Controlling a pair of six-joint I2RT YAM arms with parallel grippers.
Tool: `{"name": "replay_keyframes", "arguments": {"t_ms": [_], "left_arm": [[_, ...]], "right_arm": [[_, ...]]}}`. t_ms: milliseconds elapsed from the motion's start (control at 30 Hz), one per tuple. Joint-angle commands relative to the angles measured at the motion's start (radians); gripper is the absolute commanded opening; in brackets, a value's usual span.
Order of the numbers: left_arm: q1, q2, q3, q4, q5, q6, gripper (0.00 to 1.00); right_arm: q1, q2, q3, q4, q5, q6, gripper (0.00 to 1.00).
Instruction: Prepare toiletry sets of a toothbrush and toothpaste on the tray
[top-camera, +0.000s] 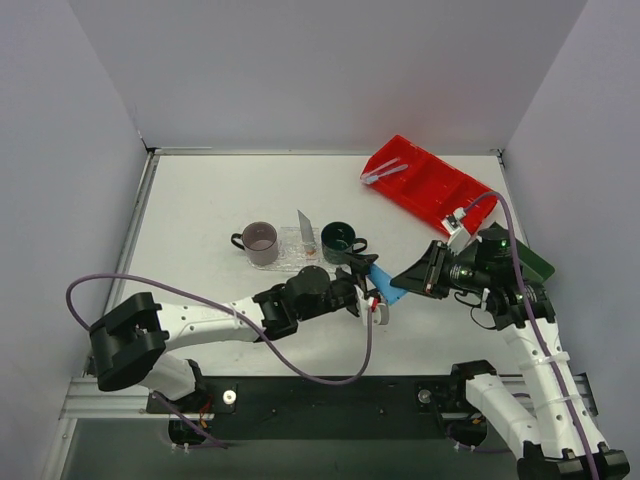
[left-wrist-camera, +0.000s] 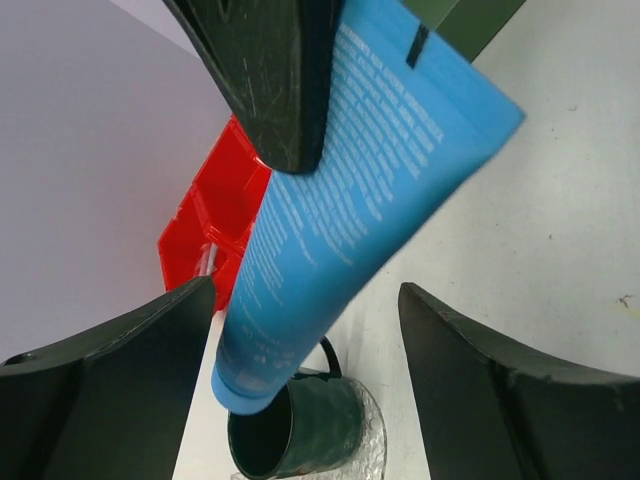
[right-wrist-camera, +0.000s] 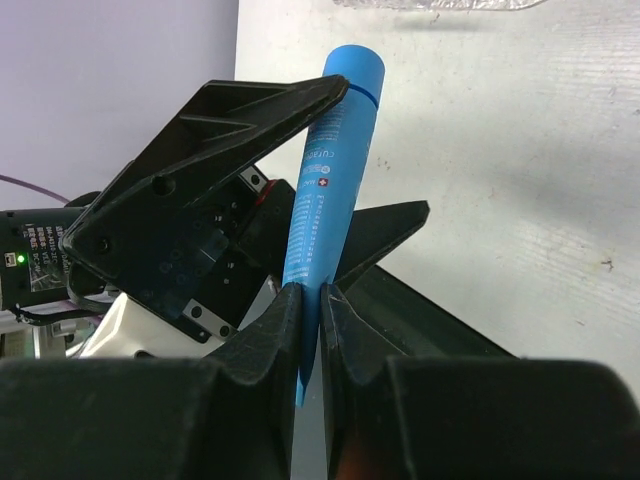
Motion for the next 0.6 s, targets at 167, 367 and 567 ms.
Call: {"name": "replay_keyframes", "arguments": {"t_ms": [167, 367, 567], "left_arm": [[-0.022, 0.067, 0.094, 0.091, -0.080, 0.023, 0.70], [-0.035, 0.065, 0.068, 0.120, -0.099, 0.030, 0.32], [-0.044, 0.041, 0.054, 0.110, -0.093, -0.024, 0.14]], "right_arm": [[0.027, 0.016, 0.028, 0.006, -0.067, 0.008, 0.00], [0.027, 0.021, 0.025, 0.003, -0.060, 0.015, 0.00], [0.027, 0.024, 0.034, 0.007, -0.033, 0.037, 0.00]]}}
